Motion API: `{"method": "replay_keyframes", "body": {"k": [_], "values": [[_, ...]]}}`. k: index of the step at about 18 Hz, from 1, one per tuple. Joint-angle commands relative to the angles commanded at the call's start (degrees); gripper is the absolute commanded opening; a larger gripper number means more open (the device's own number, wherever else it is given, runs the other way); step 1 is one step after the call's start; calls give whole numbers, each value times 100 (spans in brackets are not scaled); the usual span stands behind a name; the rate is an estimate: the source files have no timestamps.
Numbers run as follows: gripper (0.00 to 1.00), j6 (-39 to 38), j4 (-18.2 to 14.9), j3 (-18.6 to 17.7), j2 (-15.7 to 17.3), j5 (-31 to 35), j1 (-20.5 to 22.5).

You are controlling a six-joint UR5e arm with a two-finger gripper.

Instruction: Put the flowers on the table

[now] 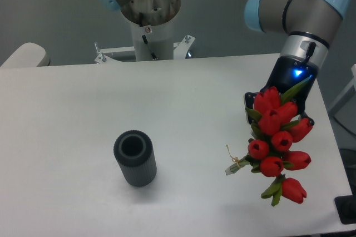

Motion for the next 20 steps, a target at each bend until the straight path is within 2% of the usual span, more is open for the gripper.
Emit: {"method": "replay_keyframes", "body": {"k": [3,9,13,15,20], "values": [[26,26,-17,61,-9,9,-9],[26,53,-9,-35,53,44,9],[26,53,-18,-44,123,342,18],[26,53,-18,-140,193,666,0],[26,140,-18,-605,667,1975,-44]]}}
